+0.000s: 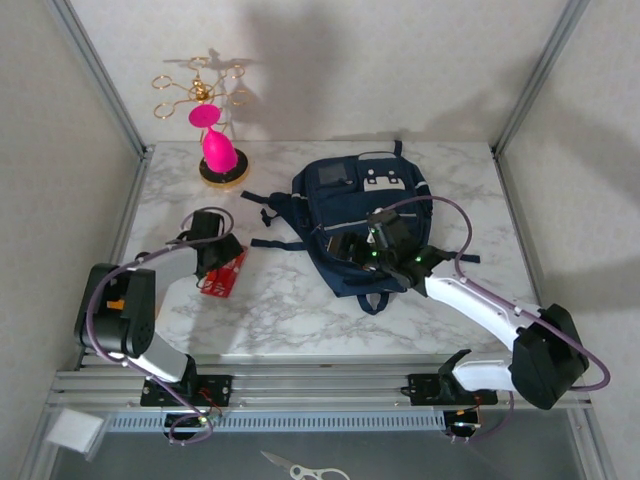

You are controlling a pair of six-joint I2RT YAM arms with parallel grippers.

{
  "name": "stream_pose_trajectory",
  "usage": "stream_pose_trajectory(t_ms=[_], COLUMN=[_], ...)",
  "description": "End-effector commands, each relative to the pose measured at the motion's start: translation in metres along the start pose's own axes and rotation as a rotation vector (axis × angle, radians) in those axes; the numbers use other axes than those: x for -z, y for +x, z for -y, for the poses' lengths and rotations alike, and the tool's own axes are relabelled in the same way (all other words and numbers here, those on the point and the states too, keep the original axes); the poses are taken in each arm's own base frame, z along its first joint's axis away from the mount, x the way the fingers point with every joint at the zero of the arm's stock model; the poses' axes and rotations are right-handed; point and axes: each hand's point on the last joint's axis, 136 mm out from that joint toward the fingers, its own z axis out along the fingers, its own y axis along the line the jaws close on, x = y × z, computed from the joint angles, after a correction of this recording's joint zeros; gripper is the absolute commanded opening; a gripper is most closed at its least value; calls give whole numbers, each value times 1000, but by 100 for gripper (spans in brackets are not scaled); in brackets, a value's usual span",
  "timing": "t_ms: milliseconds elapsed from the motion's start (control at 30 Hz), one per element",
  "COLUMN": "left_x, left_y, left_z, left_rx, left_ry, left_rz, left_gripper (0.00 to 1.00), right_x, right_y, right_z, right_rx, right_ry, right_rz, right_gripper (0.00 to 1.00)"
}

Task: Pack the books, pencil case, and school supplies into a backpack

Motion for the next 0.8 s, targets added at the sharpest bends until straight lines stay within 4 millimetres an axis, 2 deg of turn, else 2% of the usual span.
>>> stream_pose_trajectory(t_ms=[0, 67, 133, 200, 333, 400, 467, 600, 767], left_x=[11, 16, 24, 33, 36, 39, 37, 25, 15], left_y=[47, 61, 73, 79, 49, 36, 28, 25, 30], left_z=[2, 6, 20, 31, 12, 10, 5, 3, 17], left_rx=[17, 39, 65, 75, 167, 174, 186, 237, 258], left_ry=[26, 53, 117, 159, 144, 150, 136, 168, 247], left_rz=[-113, -137, -152, -128, -42, -3, 7, -9, -53], left_gripper=[86, 85, 82, 82, 77, 75, 73, 63, 62], right_x=[-2, -8, -14, -25, -53, -73, -96, -144, -192], right_y=[-9, -8, -7, 8, 31, 41, 45, 38, 39], right_z=[-21, -24, -27, -38, -63, -81, -87, -94, -94], right_rx=[71, 84, 106, 149, 236, 329, 392, 474, 539], right_ry=[-59, -63, -77, -90, -132, -153, -143, -118, -83], right_rz=[2, -16, -35, -83, -166, -198, -218, -228, -283], right_gripper=[86, 86, 85, 85, 79, 77, 76, 71, 73])
